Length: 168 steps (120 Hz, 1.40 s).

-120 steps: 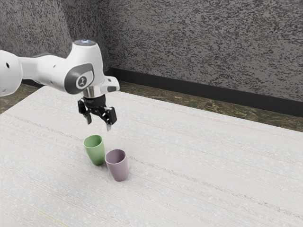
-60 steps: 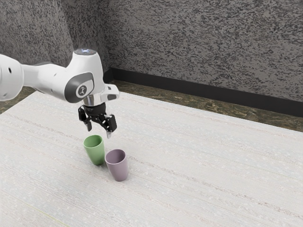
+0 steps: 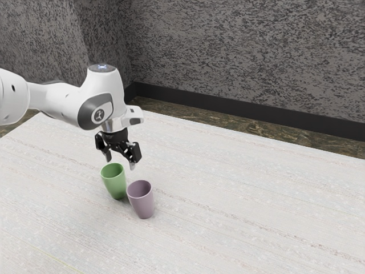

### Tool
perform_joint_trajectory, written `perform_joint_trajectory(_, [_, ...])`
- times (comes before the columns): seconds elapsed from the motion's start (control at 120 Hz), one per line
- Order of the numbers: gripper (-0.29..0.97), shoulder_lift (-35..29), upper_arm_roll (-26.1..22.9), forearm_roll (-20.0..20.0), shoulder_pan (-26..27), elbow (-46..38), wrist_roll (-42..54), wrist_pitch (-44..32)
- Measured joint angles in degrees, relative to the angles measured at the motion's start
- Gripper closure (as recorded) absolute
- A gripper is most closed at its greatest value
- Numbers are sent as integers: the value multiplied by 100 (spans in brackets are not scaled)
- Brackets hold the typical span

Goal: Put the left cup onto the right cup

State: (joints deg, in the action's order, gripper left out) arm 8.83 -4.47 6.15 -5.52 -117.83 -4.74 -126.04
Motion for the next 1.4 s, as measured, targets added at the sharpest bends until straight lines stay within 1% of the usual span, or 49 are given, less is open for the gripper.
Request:
perform_joint_trajectory(0.667, [0,182,8,0,-2,-157,-118,-349])
perform_joint_trajectory(1.4, [5,323,12,0,-9,-168,-159,-520])
